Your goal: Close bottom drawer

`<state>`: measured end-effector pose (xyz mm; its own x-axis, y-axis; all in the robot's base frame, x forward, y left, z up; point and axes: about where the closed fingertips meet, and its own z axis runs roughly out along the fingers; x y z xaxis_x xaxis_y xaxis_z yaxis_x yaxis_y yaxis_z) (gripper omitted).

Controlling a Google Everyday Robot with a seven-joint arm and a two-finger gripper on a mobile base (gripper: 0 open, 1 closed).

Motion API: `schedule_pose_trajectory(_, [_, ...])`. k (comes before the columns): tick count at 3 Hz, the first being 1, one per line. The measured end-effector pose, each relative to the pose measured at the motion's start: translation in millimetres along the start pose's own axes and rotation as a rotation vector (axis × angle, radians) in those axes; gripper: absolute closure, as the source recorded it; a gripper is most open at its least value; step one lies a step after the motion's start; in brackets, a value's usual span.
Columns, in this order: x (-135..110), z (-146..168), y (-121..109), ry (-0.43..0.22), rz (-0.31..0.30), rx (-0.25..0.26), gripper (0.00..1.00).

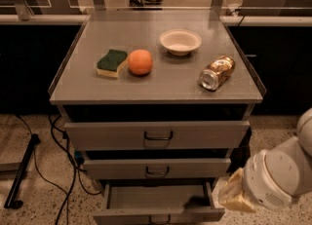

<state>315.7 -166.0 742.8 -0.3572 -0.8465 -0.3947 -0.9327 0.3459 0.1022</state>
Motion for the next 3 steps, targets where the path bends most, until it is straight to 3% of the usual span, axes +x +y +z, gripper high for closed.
schedule_pose_trajectory(2, [16.6, 18.8, 7.6, 0.028, 0.021, -0.023, 1.0])
schedule_pose_trajectory(3, [67.0, 67.5, -8.8, 0.05, 0.025, 0.006, 1.0])
